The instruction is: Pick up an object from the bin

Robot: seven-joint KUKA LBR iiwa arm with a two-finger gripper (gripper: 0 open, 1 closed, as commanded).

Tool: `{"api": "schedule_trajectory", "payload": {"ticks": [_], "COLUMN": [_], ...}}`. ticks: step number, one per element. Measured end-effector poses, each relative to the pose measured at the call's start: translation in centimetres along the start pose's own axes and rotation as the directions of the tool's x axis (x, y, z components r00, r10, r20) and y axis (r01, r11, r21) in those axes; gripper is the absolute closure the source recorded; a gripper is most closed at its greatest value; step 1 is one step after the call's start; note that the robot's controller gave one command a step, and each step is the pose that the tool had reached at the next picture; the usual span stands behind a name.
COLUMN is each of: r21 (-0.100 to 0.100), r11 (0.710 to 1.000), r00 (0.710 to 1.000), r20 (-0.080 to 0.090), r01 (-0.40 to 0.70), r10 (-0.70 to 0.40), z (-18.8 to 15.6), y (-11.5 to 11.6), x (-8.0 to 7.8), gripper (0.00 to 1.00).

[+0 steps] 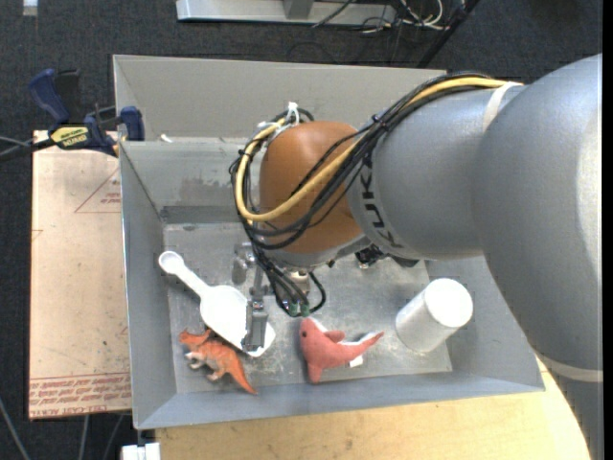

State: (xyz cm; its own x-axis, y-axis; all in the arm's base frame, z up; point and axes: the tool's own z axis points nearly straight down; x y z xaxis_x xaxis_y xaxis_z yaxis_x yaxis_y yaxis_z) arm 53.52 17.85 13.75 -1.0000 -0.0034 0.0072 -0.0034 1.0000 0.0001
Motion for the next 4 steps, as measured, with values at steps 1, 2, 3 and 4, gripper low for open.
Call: {"api": "schedule_trajectory", "payload": {"ticks": [1,2,3,4], "r21": [-0.001,-0.005,-0.001,-0.007], "r11": [1.0,0.996,0.989,0.978], "r00": [1.0,0.996,0.989,0.978], "r20": [0.007,0.014,0.002,0.013], "r01": [-0.004,-0.091,-0.149,-0.208], "r10": [0.004,0.091,0.15,0.208], "z": [-0.5,2.5,5.6,2.0], "y": [-0.1,1.7,3.0,5.4], "x": [-0.2,-1.9,-2.4,-2.4], "gripper": [0.0,0.0,0.0,0.0]}}
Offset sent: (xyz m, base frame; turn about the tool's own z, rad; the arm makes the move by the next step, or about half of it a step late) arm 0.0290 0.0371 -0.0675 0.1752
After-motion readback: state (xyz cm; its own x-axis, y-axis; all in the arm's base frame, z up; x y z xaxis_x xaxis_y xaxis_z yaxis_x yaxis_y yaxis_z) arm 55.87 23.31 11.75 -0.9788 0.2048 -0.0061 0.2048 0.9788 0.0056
